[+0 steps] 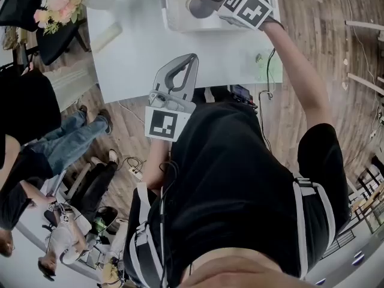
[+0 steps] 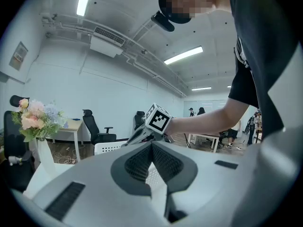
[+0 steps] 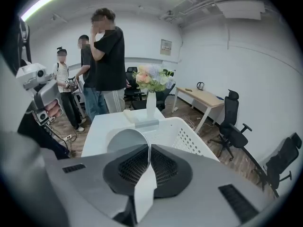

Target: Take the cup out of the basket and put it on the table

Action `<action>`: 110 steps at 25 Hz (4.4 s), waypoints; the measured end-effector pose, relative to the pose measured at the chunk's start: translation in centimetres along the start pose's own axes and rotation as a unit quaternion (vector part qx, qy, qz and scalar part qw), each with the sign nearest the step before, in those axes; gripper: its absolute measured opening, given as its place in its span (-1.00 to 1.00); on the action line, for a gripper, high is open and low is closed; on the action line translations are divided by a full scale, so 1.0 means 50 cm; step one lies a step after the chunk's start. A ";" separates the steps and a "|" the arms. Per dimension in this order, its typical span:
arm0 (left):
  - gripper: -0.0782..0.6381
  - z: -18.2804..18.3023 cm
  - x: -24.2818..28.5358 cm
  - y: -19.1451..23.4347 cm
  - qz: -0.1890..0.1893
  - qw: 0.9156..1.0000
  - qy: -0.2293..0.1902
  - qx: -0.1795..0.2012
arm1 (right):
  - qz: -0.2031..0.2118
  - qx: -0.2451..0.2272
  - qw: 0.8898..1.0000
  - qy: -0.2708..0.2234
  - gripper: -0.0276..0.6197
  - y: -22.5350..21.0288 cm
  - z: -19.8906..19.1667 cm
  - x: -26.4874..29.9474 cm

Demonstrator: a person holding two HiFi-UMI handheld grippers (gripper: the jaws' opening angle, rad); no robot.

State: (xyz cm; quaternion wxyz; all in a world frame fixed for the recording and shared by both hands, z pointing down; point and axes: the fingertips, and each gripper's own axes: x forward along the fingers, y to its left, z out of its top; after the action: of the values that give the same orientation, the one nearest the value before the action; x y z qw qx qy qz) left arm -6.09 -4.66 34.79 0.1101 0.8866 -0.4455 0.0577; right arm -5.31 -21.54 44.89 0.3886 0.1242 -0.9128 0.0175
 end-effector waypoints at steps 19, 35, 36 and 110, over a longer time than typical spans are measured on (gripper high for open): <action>-0.73 0.031 -0.009 -0.003 0.014 0.999 -0.018 0.027 | -0.043 0.107 0.967 -0.228 -0.81 0.113 0.084 -0.238; -0.73 0.055 -0.004 -0.027 0.020 0.998 -0.042 0.035 | -0.088 0.189 0.903 -0.374 -0.81 0.218 0.018 -0.337; -0.73 0.054 -0.004 -0.029 0.020 0.998 -0.041 0.034 | -0.086 0.195 0.903 -0.372 -0.81 0.223 0.010 -0.334; -0.73 -0.109 -0.311 0.205 0.191 0.979 -0.024 -0.066 | 0.099 0.151 0.981 0.071 -0.72 0.433 -0.025 0.368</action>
State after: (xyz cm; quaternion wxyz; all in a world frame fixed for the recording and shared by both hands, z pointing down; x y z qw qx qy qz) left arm -23.61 2.84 38.43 0.1446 0.7772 -0.6119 0.0272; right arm -21.89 -4.34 60.30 0.4256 0.0885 -0.8775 0.2027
